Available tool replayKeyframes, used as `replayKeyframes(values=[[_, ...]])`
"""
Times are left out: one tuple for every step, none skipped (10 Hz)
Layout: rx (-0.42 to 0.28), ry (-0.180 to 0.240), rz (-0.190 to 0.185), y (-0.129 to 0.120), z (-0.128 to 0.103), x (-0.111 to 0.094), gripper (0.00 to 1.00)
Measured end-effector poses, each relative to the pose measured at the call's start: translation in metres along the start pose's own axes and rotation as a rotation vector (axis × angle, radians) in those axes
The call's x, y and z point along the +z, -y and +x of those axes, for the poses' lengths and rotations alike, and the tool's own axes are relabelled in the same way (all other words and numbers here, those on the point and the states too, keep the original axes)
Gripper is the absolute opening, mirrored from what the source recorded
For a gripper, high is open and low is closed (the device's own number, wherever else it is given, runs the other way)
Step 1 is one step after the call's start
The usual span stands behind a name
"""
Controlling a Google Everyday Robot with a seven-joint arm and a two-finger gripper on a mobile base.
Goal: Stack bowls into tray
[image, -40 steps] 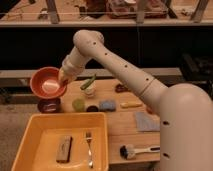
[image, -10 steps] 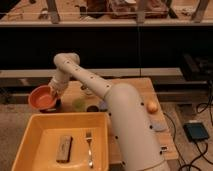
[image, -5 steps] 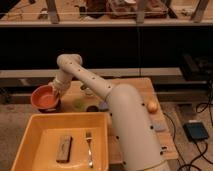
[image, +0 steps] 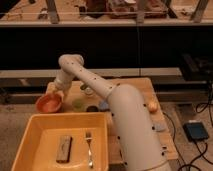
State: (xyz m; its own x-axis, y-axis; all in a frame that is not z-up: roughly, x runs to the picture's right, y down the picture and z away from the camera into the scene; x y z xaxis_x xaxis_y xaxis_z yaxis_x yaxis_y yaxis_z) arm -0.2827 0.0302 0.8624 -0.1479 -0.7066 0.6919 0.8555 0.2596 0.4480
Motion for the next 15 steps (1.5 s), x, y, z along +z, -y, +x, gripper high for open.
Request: replayKeyframes(values=[[0.003,-0.006,0.003,-0.001,0.000,-0.001,0.80],[0.008,-0.008,0.003,-0.002,0.001,-0.002,0.80],[0.008,-0.008,0.003,-0.003,0.001,-0.002,0.80],[0.007,-0.008,0.003,-0.002,0.001,-0.001,0.80],[0.003,-0.010,0.001,0.000,0.000,-0.001,0.80],[-0.004,-0.020,0.002,0.001,0.002,0.000,0.80],[-0.031,-0.036,0.002,0.001,0.005,0.002,0.80],[-0.118,-0.058,-0.007,0.000,0.012,0.007,0.80],[-0.168,-0.066,-0.013,0.002,0.014,0.009,0.80],[-0.212,-0.070,-0.019,0.005,0.015,0.013,0.80],[-0.226,-0.075,-0.021,0.005,0.017,0.013,0.80],[-0.225,-0.075,-0.022,0.004,0.017,0.013,0.80],[-0.223,-0.075,-0.022,0.003,0.017,0.013,0.80],[-0.229,-0.069,-0.022,0.003,0.017,0.014,0.80],[-0.238,-0.059,-0.022,0.003,0.015,0.022,0.80]])
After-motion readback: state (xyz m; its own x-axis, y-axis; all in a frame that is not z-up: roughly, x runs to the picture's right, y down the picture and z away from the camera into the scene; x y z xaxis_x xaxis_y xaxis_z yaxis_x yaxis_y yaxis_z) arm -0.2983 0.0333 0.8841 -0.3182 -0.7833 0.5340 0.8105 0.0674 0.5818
